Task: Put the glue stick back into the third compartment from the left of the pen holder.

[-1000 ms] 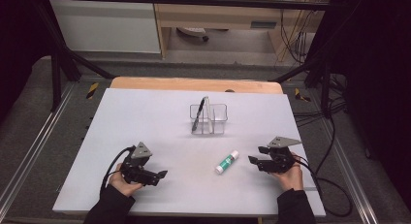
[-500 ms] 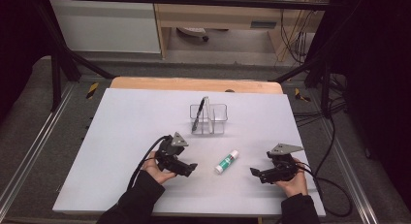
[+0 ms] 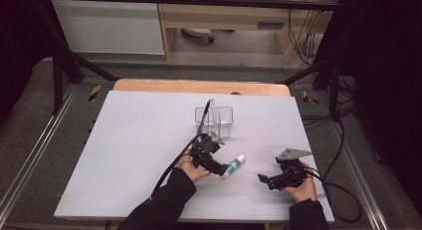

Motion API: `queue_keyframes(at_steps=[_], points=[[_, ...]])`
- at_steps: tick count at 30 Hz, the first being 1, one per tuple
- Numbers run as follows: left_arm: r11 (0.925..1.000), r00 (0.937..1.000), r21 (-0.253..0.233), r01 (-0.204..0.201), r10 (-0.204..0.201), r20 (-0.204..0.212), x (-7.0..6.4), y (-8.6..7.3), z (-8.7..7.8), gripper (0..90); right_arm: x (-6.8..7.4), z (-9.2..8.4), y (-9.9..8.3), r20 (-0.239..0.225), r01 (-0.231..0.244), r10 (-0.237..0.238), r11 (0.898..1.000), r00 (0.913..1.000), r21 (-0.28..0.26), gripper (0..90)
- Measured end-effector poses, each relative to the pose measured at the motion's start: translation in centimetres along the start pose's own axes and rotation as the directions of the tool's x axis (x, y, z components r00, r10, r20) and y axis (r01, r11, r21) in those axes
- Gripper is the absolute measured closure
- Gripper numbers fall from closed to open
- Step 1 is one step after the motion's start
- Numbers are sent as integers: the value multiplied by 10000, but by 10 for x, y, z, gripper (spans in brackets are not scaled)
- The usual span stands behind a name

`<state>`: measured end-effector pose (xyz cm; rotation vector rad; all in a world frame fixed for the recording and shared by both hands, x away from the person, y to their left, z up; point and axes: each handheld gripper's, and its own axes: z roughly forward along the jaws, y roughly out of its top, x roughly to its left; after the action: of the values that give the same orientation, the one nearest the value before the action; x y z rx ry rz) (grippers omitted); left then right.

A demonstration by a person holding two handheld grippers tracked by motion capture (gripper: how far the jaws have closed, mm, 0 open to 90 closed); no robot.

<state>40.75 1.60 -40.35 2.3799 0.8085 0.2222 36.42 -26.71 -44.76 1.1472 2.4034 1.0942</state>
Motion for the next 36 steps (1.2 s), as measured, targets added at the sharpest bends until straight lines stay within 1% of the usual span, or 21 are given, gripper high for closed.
queue_keyframes(at_steps=[1,3,5,7,10,12,13,15,17,21,23,24,30,34,36], points=[[10000,9999,51,81,-81,62,-1,3,3,116,0,0,0,-9,-30,30,10000,10000,12,4],[9999,9997,134,106,-109,219,-3,8,8,133,0,-1,0,-32,-34,34,10000,10000,17,4],[9997,9996,246,56,-63,286,-7,13,12,162,-1,-2,0,-34,4,-4,10000,10000,1,4],[9994,9992,351,-17,3,389,-11,19,16,205,-1,-2,0,-45,16,-16,10000,10000,10,4],[9987,9990,491,-146,126,418,-18,27,22,267,0,-1,0,-46,13,-12,10000,10000,67,4],[9980,9990,625,-137,111,422,-21,31,27,315,0,-1,0,-72,-15,16,10000,10000,84,5],[9977,9990,671,-73,42,454,-22,32,30,341,-1,-2,0,-80,27,-26,10000,10000,60,5],[9973,9986,729,61,-99,515,-23,34,36,376,-1,-2,0,-114,3,-3,10000,9999,9,6],[9963,9982,856,73,-123,588,-24,34,40,411,-1,-2,0,-109,8,-7,10000,9999,12,6],[9931,9993,1175,-4,-39,362,-24,35,48,447,-1,-2,0,-156,-25,25,10000,9999,4,6],[9922,9996,1248,-78,43,286,-25,34,50,470,-1,-2,0,-165,-23,24,10000,9999,19,6],[9907,9996,1358,-98,58,293,-24,34,51,482,-1,-2,0,-165,-25,25,10000,9999,20,6],[9884,9990,1518,-7,-61,445,-23,35,53,574,-1,-2,1,-208,-3,4,10000,9998,52,7],[9834,9992,1813,-57,-17,410,-25,37,56,584,-1,-2,1,-216,-6,7,10000,9998,40,7],[9825,9992,1860,-67,-6,392,-25,38,57,594,-1,-2,1,-220,3,-2,10000,9998,67,6]])
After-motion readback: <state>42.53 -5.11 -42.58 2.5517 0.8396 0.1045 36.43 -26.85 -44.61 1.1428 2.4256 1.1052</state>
